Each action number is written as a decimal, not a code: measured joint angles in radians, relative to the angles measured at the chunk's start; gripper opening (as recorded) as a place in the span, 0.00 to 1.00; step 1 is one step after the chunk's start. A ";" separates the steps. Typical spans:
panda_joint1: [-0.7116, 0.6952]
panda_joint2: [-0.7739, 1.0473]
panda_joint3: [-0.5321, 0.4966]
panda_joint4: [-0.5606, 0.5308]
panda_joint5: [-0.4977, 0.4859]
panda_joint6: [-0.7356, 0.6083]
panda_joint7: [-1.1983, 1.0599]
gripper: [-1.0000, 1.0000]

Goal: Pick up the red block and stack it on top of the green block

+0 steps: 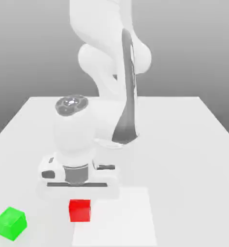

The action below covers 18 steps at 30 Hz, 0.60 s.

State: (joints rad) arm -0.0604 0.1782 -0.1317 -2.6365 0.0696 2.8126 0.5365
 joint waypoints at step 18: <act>-0.222 0.023 -0.089 0.267 0.013 -0.255 -0.531 0.00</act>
State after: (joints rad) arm -0.2828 0.2008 -0.2206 -2.3694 0.0830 2.5580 0.0052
